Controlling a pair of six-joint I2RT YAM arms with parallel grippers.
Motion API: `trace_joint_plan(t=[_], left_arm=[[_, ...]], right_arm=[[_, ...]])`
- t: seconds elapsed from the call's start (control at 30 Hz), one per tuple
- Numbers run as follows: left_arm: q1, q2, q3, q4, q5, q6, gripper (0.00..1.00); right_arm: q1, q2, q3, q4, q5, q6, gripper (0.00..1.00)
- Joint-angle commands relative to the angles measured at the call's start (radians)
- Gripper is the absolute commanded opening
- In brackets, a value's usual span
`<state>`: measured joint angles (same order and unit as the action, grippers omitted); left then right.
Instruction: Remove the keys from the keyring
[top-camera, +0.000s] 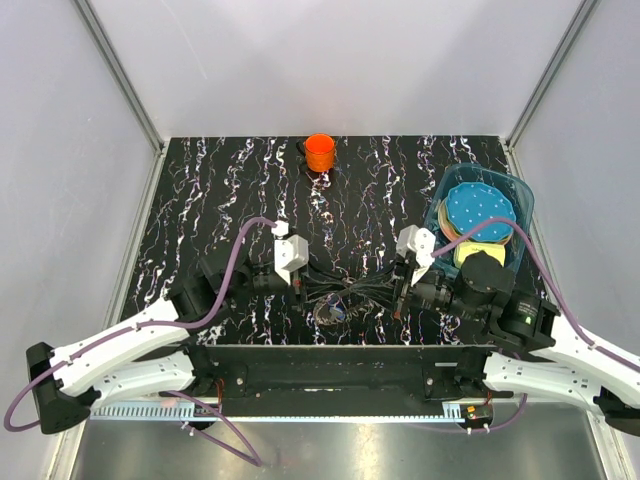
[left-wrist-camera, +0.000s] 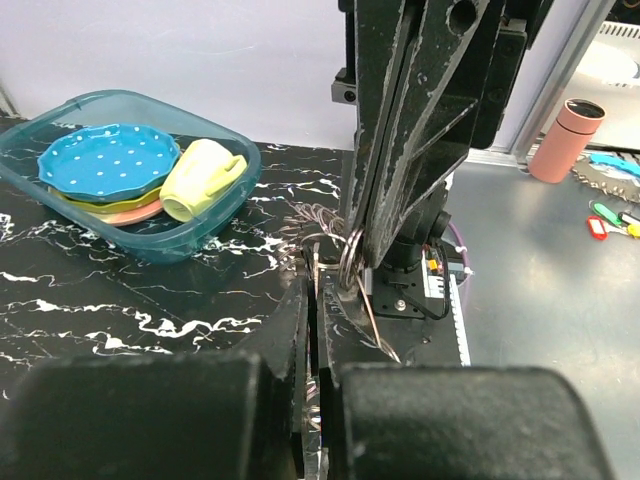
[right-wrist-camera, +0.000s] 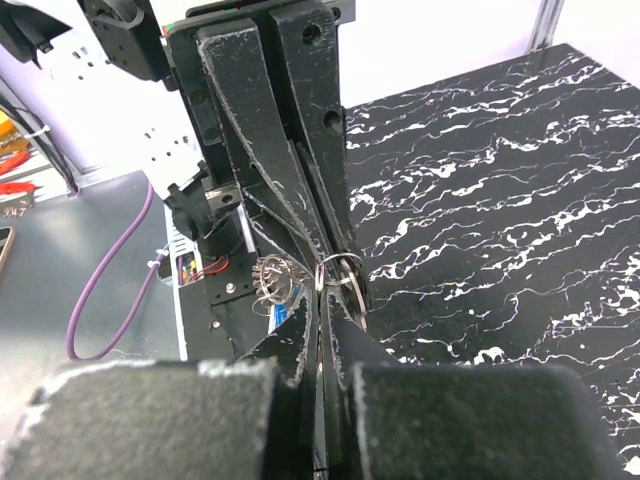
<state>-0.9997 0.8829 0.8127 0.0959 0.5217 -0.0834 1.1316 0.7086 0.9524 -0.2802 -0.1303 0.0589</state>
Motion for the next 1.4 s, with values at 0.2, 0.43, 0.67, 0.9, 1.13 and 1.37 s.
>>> trace_joint_plan(t=[0.2, 0.43, 0.67, 0.9, 1.13, 1.37], left_arm=[[-0.005, -0.071, -0.024, 0.016, -0.140, 0.008, 0.00], [-0.005, -0.065, -0.044, 0.037, -0.154, 0.001, 0.00], [-0.005, -0.059, -0.061, 0.042, -0.146, -0.007, 0.00], [-0.005, -0.073, -0.081, 0.010, -0.175, -0.033, 0.00], [-0.005, -0.090, -0.089, 0.002, -0.181, -0.045, 0.00], [-0.005, -0.093, -0.098, 0.002, -0.235, -0.052, 0.00]], right_arm=[[0.000, -0.041, -0.027, 0.153, 0.078, -0.002, 0.00], [0.000, -0.072, -0.093, 0.249, 0.158, 0.058, 0.00], [0.000, -0.021, -0.149, 0.407, 0.132, 0.128, 0.00], [0.000, -0.038, -0.199, 0.500, 0.181, 0.134, 0.00], [0.000, -0.055, -0.260, 0.578, 0.234, 0.160, 0.00], [0.000, -0.080, -0.274, 0.589, 0.259, 0.148, 0.00]])
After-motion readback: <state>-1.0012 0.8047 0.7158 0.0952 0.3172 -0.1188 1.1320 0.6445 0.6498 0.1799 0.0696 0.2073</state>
